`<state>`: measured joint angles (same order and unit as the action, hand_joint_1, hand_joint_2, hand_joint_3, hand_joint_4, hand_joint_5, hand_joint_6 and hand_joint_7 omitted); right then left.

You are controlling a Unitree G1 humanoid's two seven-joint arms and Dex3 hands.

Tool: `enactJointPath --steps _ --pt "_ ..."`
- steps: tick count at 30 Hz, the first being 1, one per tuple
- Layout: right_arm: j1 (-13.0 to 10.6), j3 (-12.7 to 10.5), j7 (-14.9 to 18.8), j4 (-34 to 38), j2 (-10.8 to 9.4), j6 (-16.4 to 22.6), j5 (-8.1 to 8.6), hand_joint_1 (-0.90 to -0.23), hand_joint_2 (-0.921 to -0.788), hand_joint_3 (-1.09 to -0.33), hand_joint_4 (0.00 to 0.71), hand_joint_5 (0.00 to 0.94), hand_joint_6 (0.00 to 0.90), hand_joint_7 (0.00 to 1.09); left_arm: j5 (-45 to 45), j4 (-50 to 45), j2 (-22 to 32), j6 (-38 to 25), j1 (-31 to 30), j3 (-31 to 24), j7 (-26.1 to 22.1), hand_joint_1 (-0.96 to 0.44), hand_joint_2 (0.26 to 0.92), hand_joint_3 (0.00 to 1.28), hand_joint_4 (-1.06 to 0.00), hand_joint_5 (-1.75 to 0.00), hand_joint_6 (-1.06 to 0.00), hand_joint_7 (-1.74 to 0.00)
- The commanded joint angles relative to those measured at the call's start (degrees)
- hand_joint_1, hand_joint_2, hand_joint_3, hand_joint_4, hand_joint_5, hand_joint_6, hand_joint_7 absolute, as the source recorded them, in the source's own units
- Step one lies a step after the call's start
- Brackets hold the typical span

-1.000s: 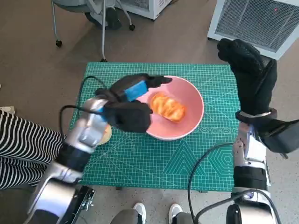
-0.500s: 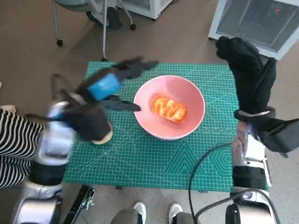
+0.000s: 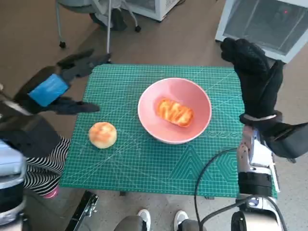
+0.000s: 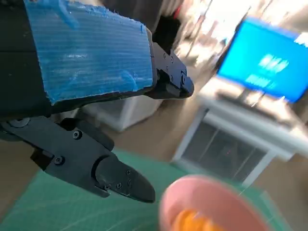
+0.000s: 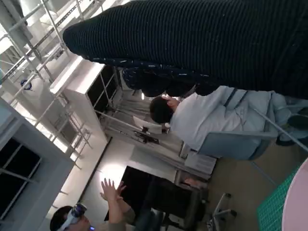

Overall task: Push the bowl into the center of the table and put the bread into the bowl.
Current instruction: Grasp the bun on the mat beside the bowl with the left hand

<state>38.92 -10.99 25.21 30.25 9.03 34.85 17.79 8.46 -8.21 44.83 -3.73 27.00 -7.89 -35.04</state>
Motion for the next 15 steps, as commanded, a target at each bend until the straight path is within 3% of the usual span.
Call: enactJointPath --steps 1,8,13,15 --pt "-1.22 -0.02 0.51 0.95 0.08 -0.75 0.10 -0.713 -0.921 -0.664 0.173 0.001 0.051 0.51 -1.34 -0.15 2.75 -3.07 -1.50 1.15 -4.34 -0.32 0.705 0.00 -0.13 0.00 -0.33 -0.01" --pt "-1.08 -0.05 0.57 1.19 0.03 -0.71 0.08 -0.714 -0.921 -0.664 0.173 0.001 0.052 0.51 -1.57 -0.59 3.46 -4.78 -1.85 1.70 -6.08 -0.22 0.688 0.00 -0.11 0.00 -0.33 0.00" --pt "-0.90 -0.04 0.76 1.04 0.06 -1.25 0.36 -0.715 -0.921 -0.666 0.173 0.000 0.053 0.51 2.21 0.92 4.80 -7.04 -3.95 7.13 -9.04 -0.03 0.700 0.01 -0.09 0.00 -0.27 0.00" --pt "-0.93 -0.13 0.94 1.12 0.12 -1.44 0.53 -0.715 -0.921 -0.666 0.173 0.000 0.053 0.51 4.02 4.05 3.47 -7.03 -4.28 10.74 -9.10 -0.03 0.702 0.01 -0.09 0.00 -0.26 0.00"
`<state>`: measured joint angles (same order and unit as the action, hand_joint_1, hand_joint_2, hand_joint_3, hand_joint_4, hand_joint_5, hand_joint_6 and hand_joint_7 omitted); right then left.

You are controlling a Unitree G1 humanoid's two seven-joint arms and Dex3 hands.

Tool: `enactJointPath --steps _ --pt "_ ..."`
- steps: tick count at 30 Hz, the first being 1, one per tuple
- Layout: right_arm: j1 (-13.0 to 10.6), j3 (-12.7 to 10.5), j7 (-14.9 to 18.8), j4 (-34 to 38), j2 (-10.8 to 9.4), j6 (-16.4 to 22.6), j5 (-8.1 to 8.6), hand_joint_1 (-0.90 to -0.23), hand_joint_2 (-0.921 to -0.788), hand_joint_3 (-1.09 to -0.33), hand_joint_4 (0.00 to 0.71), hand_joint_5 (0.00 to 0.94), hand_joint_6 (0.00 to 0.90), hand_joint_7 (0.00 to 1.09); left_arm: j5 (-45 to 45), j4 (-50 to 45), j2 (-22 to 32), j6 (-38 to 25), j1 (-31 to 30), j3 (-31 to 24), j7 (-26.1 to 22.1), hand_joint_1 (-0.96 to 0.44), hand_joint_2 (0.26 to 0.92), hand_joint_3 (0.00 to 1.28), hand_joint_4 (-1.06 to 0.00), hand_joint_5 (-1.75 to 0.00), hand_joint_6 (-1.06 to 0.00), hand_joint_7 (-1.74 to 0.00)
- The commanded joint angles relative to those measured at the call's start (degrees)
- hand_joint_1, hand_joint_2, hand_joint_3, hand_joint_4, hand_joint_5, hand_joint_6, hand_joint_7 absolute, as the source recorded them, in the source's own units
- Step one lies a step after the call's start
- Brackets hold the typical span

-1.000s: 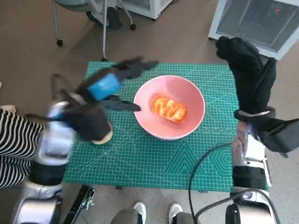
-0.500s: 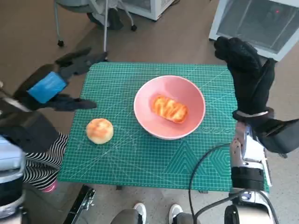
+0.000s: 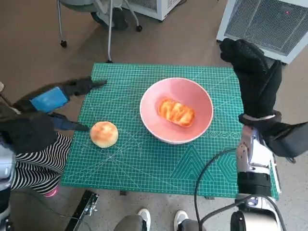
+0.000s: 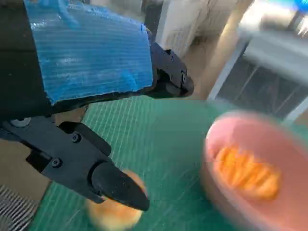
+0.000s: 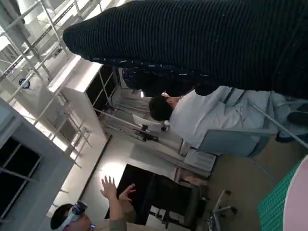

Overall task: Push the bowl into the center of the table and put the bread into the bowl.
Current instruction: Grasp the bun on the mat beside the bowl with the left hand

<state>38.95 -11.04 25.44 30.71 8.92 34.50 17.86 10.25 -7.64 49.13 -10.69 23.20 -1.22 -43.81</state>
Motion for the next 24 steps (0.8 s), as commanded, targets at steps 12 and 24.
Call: enactJointPath --steps 12,24 --pt "-1.38 -0.24 0.71 -0.39 0.50 -1.75 0.30 -0.713 -0.921 -0.665 0.173 0.000 0.055 0.50 6.54 18.59 -4.82 1.86 3.62 11.84 1.09 -0.05 0.717 0.01 -0.09 0.00 -0.24 0.00" --pt "-1.74 -0.50 0.67 -0.90 0.81 -2.09 0.22 -0.713 -0.921 -0.667 0.172 0.000 0.054 0.50 11.42 26.03 -6.26 5.26 5.69 15.80 4.40 -0.07 0.727 0.01 -0.19 -0.02 -0.35 -0.03"
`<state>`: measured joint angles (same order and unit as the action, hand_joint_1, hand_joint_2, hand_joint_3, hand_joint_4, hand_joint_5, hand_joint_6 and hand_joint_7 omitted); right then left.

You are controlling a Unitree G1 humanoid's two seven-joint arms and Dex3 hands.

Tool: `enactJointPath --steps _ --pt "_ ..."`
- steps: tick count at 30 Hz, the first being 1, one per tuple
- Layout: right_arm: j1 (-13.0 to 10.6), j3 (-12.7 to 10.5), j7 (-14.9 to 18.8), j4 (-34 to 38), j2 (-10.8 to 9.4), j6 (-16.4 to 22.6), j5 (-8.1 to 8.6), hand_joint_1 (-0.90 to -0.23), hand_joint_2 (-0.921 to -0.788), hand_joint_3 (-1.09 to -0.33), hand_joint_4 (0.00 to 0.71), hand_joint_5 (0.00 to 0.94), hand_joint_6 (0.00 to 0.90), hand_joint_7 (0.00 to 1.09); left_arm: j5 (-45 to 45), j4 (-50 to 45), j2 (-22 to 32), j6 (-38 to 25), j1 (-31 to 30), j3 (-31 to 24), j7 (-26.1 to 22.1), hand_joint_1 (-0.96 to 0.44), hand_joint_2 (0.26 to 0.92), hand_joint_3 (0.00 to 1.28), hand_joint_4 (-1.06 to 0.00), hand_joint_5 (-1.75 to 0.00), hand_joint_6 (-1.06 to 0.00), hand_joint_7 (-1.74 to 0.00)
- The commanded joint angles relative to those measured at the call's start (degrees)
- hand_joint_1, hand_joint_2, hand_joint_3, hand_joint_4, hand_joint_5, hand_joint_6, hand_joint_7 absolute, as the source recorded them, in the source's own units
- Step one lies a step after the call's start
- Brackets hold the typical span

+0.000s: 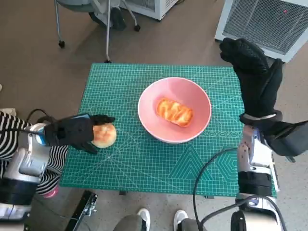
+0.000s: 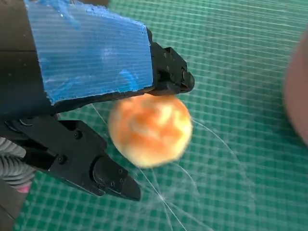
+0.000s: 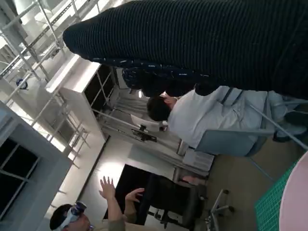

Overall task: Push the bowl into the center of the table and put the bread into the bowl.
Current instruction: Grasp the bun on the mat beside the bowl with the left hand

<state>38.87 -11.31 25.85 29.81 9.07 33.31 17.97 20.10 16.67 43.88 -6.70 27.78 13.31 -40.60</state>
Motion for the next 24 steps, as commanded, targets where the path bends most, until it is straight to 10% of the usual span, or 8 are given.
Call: enactJointPath --steps 1,8,16,19,24 --pt "-1.68 -0.25 0.24 0.01 0.66 -0.87 0.07 -0.713 -0.921 -0.667 0.172 0.000 0.054 0.50 1.80 2.03 -1.11 1.38 1.19 1.40 1.37 -0.06 0.729 0.01 -0.20 -0.02 -0.36 -0.03" --pt "-1.64 -0.24 0.14 0.10 0.70 -0.80 -0.14 -0.715 -0.921 -0.666 0.172 0.000 0.054 0.50 3.50 2.32 -1.66 0.98 1.08 1.82 2.78 -0.04 0.753 0.01 -0.34 -0.03 -0.49 -0.05" --pt "-1.50 -0.23 0.01 0.31 0.76 -0.77 -0.35 -0.713 -0.921 -0.666 0.172 0.000 0.055 0.50 4.01 1.92 -2.23 3.70 -0.71 0.32 8.98 -0.01 0.808 0.02 -0.80 -0.12 -0.78 -0.17" --pt "-1.43 -0.24 0.02 0.52 0.75 -0.71 -0.38 -0.712 -0.921 -0.667 0.172 0.000 0.054 0.50 3.59 1.13 -2.58 5.49 -1.80 -0.81 11.92 0.00 0.869 0.02 -0.83 -0.72 -0.70 -0.80" --pt "-1.38 -0.20 0.11 0.91 0.67 -0.51 -0.39 -0.711 -0.921 -0.667 0.172 0.000 0.054 0.50 1.62 -0.53 -3.09 9.34 -3.25 -3.17 14.77 0.00 0.883 0.02 -0.87 -0.94 -0.71 -1.01"
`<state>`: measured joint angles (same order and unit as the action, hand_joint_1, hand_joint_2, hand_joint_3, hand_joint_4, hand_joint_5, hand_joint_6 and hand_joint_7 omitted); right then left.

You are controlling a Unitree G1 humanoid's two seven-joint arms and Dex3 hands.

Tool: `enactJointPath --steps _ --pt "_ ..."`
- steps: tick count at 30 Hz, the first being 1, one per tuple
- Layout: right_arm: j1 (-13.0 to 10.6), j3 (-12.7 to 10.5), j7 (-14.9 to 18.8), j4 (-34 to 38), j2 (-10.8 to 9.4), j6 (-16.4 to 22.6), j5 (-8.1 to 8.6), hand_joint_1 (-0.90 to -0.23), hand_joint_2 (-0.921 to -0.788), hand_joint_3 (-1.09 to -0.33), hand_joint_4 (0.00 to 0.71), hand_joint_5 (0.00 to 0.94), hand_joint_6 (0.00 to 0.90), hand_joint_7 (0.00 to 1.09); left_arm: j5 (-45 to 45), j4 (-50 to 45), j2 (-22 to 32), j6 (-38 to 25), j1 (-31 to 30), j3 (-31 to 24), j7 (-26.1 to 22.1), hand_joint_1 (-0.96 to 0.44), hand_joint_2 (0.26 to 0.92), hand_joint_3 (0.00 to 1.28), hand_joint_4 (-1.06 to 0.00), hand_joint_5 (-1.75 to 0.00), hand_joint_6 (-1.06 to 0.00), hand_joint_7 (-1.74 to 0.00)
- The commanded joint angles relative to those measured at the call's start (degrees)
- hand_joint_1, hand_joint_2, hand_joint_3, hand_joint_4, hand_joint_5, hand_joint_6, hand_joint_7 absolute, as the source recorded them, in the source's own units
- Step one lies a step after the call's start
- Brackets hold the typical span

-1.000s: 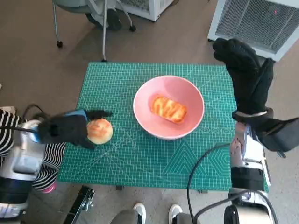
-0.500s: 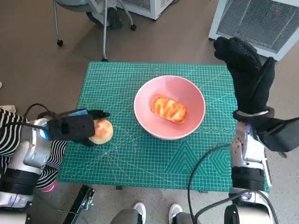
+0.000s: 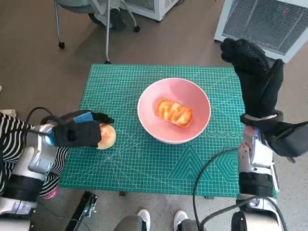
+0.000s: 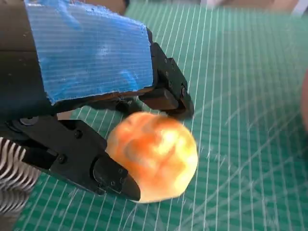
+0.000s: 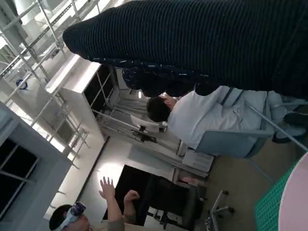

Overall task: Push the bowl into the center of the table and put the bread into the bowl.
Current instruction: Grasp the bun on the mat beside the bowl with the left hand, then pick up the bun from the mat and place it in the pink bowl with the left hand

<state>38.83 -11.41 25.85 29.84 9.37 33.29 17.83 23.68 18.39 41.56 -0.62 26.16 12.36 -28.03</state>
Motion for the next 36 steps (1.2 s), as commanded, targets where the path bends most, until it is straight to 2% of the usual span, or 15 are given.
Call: enactJointPath --steps 1,11,21,29,36 --pt "-1.31 -0.10 0.16 0.97 0.38 -0.46 -0.23 -0.710 -0.921 -0.667 0.172 0.000 0.054 0.50 -2.31 -2.52 -0.83 3.83 -1.79 -2.58 2.41 0.00 0.884 0.02 -0.87 -0.95 -0.71 -1.03" --pt "-0.88 -0.16 0.58 1.62 0.52 -0.58 0.14 -0.714 -0.921 -0.667 0.172 0.000 0.055 0.50 -6.10 -8.58 -1.73 6.24 -1.94 -6.10 2.27 0.00 0.892 0.01 -0.86 -1.00 -0.70 -1.07" --pt "-0.84 -0.27 0.88 1.74 0.79 -0.59 0.31 -0.713 -0.921 -0.667 0.175 0.001 0.055 0.50 -8.09 -15.73 -5.40 4.28 1.14 -8.93 4.33 0.00 0.894 0.01 -0.85 -1.01 -0.71 -1.07" --pt "-0.64 -0.39 1.13 2.09 1.07 -0.51 0.42 -0.713 -0.921 -0.666 0.175 0.001 0.055 0.50 -8.14 -19.18 -10.30 4.48 5.99 -9.82 8.78 0.00 0.882 0.00 -0.88 -0.96 -0.74 -1.03" --pt "-0.91 -0.39 1.19 1.51 1.06 -0.56 0.51 -0.712 -0.921 -0.667 0.174 0.001 0.055 0.50 -5.69 -16.72 -16.31 6.31 11.87 -6.96 14.49 0.00 0.880 0.00 -0.89 -0.96 -0.75 -1.02"
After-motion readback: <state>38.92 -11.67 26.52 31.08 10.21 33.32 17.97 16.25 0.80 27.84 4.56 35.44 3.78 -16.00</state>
